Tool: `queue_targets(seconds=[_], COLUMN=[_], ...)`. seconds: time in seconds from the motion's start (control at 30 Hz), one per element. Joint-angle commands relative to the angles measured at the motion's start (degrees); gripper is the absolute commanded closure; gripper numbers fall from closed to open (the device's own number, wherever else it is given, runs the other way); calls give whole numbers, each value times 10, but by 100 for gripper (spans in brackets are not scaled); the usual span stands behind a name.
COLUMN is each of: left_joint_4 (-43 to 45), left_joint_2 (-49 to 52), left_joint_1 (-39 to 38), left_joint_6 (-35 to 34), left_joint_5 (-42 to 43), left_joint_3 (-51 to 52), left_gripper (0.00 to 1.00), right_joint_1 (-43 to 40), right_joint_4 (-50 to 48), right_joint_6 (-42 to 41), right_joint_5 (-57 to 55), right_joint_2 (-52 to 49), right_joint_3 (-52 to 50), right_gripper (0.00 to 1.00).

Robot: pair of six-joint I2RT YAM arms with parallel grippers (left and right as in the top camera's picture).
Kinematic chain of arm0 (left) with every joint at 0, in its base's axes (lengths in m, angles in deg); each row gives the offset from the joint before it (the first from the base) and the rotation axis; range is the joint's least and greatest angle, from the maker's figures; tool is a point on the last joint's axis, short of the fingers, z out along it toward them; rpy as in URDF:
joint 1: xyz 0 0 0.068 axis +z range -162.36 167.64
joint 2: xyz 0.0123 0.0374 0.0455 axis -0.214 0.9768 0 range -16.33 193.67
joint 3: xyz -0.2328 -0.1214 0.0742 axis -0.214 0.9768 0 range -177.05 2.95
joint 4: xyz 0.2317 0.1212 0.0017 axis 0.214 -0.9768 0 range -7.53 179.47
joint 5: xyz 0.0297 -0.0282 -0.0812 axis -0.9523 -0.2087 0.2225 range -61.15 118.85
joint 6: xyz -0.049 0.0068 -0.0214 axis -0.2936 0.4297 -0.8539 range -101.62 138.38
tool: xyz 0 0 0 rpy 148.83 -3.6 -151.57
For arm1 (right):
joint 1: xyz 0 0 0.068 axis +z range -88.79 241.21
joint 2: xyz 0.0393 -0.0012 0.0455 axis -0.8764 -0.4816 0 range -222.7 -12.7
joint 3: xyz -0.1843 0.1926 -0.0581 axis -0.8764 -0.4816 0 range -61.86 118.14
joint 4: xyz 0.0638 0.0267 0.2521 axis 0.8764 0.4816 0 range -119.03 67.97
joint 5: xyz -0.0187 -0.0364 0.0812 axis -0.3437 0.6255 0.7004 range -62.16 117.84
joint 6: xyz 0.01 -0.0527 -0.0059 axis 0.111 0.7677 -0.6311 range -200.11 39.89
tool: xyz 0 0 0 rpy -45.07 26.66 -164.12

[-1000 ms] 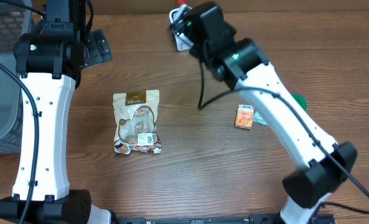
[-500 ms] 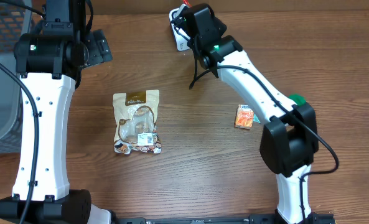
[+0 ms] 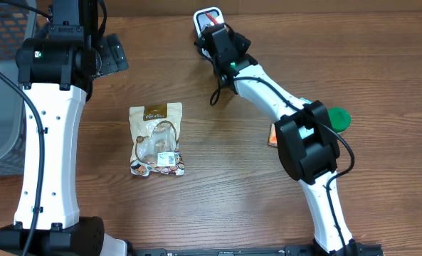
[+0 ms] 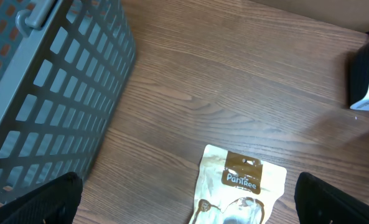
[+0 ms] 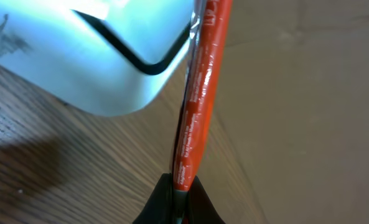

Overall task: Scan the item barcode
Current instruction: 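Lift the red strip item and carry it to the white scanner, then move the red strip item right and lower it beside the Kleenex pack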

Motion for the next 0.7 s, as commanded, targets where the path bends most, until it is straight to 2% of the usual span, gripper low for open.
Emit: queue_targets(seconds=[0.0, 0.4, 0.53, 0.67], left_joint_4=[0, 1, 1, 1], left_joint_2=[-4, -4, -4, -4], left_joint_1=[-4, -4, -4, -4], left_joint_6=[7, 7, 7, 7], left_joint_5=[-6, -6, -6, -6], left_joint_3=[-5, -5, -5, -5], left_gripper=[0, 0, 0, 0], right_joint_1=[3, 4, 10, 13], right_joint_4=[-8, -7, -9, 33], right_joint_6=[7, 1, -61, -135], right_joint_5=[-13, -18, -77, -72], right_joint_2=[-3, -4, 3, 42], right_joint_3=[8, 8, 9, 9], right_gripper=[96, 96, 96, 96])
